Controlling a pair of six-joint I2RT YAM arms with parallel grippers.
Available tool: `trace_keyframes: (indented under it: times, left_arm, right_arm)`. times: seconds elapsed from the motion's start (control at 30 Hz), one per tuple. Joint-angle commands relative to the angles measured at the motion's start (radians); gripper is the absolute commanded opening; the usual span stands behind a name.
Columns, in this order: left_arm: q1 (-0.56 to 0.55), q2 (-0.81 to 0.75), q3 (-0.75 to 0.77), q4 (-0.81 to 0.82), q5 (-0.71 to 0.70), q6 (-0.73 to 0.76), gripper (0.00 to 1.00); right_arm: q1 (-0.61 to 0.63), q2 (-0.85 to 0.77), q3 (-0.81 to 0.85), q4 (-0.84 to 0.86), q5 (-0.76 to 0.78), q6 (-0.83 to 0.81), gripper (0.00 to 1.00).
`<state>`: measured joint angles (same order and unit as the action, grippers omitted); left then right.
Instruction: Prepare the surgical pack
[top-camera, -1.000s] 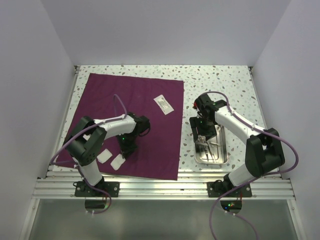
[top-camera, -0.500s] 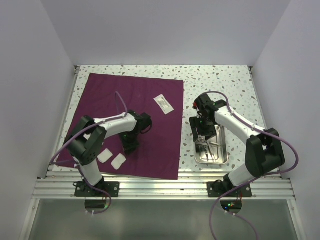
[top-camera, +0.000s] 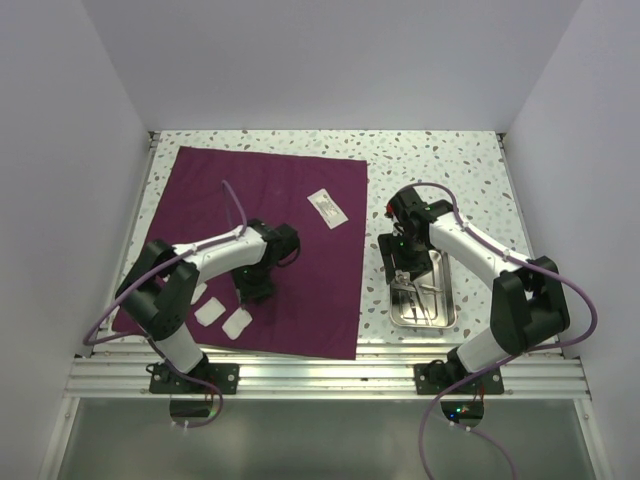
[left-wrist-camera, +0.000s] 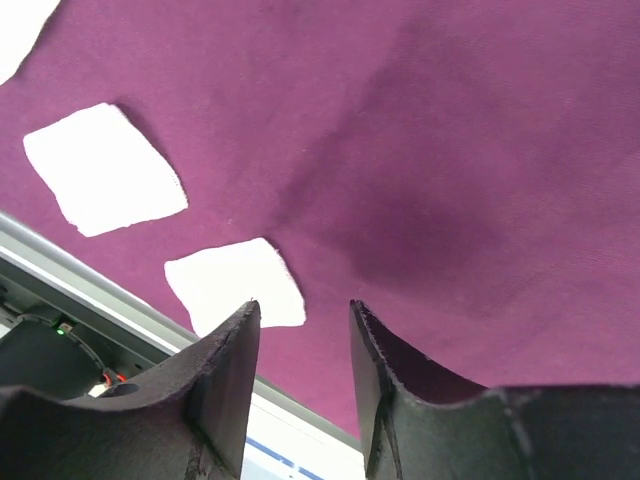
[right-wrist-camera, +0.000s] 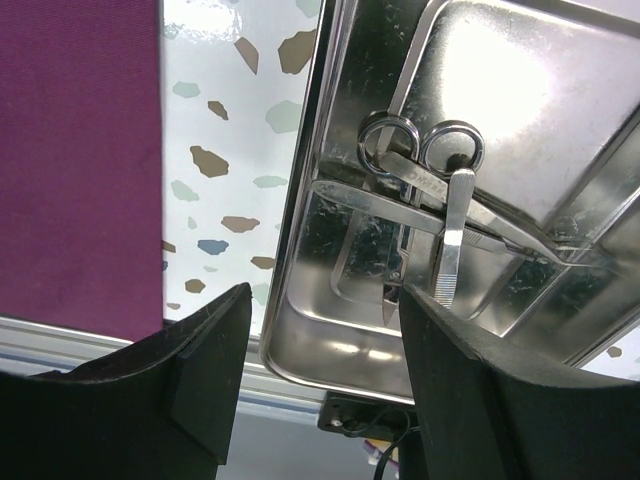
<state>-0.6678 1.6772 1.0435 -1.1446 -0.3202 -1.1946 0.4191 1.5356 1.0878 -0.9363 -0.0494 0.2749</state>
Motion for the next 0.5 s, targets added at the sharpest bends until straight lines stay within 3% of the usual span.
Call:
trace_keyframes:
  times: [0.0,0.27,0.47]
  left_arm:
    - [0.010,-0.005,-0.016,-0.017,-0.033,-0.028,0.45]
    - [0.034,-0.016,-0.101,0.043,-0.013,-0.013,0.36]
    - [0.039,-0.017,-0.126,0.082,-0.002,-0.005,0.35]
  right_arm:
    - [0.006,-0.032,-0.005,0.013,-0.026,-0.008,0.65]
    - [0.007,-0.037,-0.008,0.014,-0.029,-0.009,0.65]
    - [0.007,-0.028,-0.006,0.019,-0.036,-0.009,0.65]
